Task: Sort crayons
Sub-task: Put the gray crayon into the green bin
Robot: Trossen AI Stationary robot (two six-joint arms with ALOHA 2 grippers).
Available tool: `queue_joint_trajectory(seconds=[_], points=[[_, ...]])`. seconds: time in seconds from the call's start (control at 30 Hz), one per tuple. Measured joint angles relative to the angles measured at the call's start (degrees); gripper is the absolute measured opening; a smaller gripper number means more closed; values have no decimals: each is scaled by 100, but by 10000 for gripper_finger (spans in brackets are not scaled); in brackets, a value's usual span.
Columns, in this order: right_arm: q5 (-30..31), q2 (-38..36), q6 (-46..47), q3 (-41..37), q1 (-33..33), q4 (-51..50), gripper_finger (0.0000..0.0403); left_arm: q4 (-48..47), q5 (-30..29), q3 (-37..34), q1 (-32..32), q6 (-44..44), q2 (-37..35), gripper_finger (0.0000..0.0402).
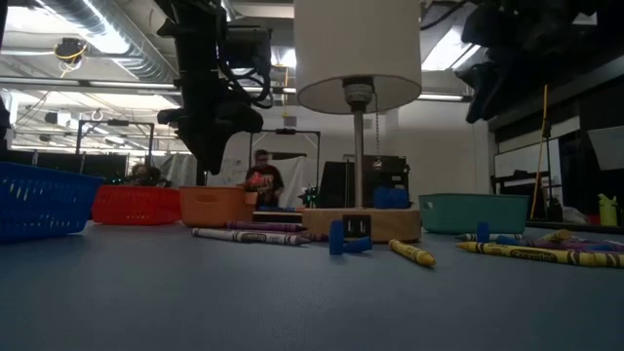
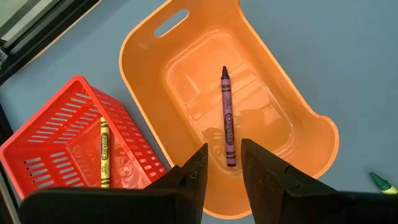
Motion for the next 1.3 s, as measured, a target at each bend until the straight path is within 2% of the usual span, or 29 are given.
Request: queue_joint_trajectory(seconds=[0.13, 0.4, 0.53, 0.7, 0.93, 1.13, 1.3], points=[[321, 0, 135, 0, 0, -377, 147, 0, 1, 0, -2, 0, 0, 81], [1029, 2, 1065, 0, -4, -1198, 147, 0, 0, 0, -2, 0, 0, 81], [956, -2, 1400, -115, -4, -1116, 147, 0, 0, 0, -2, 0, 0, 81], [502, 7, 1411, -636, -4, -796, 147, 0, 0, 0, -2, 0, 0, 81], [589, 111, 1592, -577, -4, -746, 147, 11, 2, 0, -9, 0, 0, 81], [687, 111, 2524, -577, -4, -777, 147, 15, 3, 0, -47, 0, 0, 81], [686, 111, 3722, -588, -4, -383, 147, 15, 2, 0, -48, 0, 0, 81]])
